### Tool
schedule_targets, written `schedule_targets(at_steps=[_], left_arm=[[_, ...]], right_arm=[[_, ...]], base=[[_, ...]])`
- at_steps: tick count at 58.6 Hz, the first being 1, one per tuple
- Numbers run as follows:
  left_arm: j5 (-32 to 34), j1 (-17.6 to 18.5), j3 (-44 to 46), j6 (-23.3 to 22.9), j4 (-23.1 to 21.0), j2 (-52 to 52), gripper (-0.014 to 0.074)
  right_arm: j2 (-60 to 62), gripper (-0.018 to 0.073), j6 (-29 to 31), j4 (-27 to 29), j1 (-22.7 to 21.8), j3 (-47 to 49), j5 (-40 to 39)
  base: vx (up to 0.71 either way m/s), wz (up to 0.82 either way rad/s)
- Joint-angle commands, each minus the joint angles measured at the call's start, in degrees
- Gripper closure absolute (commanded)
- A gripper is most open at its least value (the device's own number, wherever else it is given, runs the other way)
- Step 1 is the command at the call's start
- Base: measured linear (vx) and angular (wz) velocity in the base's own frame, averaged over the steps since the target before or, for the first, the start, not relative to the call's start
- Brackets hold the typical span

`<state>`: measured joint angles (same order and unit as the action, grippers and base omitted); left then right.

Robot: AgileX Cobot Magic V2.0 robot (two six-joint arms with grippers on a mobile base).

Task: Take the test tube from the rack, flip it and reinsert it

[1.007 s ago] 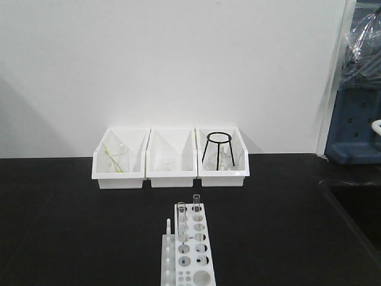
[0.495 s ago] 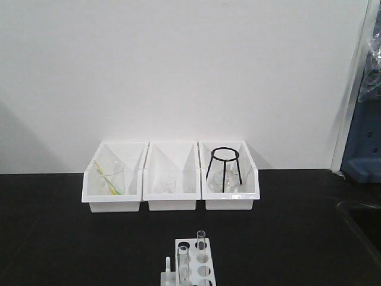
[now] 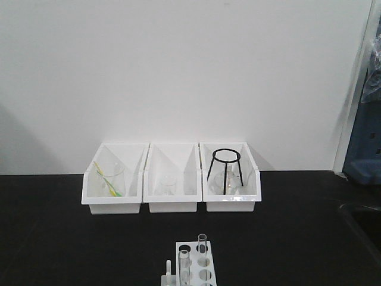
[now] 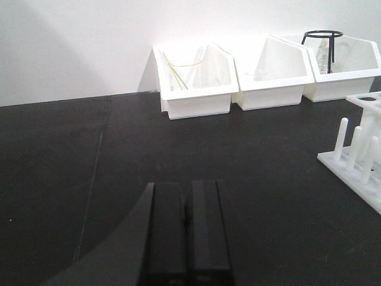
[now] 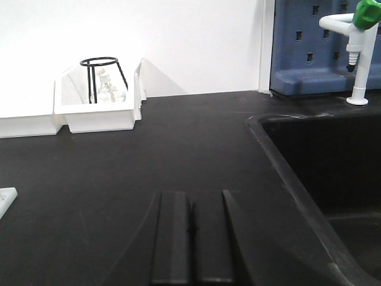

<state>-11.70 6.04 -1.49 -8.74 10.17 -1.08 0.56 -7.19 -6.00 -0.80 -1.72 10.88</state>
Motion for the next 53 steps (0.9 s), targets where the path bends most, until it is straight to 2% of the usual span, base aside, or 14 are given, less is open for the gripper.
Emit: schedule_targets(at_steps=[1, 11, 20, 36, 43, 53], left_arm=[[4.7, 0.0, 0.2, -0.5, -0.3, -0.4, 0.0602], [4.7, 0.0, 0.2, -0.5, -0.3, -0.4, 0.0602], [4.7, 0.0, 0.2, -0.5, -0.3, -0.4, 0.0602], [4.7, 0.0, 0.2, -0.5, -0.3, -0.4, 0.0602], [4.7, 0.0, 0.2, -0.5, -0.3, -0.4, 0.0602], [4.7, 0.0, 0.2, -0.5, -0.3, -0.4, 0.0602]], right_arm=[[0.8, 0.057, 0.1, 0.4, -0.3, -0.2, -5.6], [0.8, 0.057, -0.1, 3.3, -0.3, 1.3, -14.9], [-1.0, 0.057, 0.4, 2.6, -0.3, 12.7, -14.4], [-26.1, 0.057, 6.5, 2.3, -0.3, 36.9, -14.1], [-35.7, 0.057, 6.5, 3.0, -0.3, 41.5, -14.3], [-42.0, 0.0569, 6.5, 3.0, -0.3, 42.5, -14.7]], base=[[0.0, 0.0], [0.0, 0.0], [0.0, 0.0], [0.0, 0.0], [0.0, 0.0], [0.0, 0.0]])
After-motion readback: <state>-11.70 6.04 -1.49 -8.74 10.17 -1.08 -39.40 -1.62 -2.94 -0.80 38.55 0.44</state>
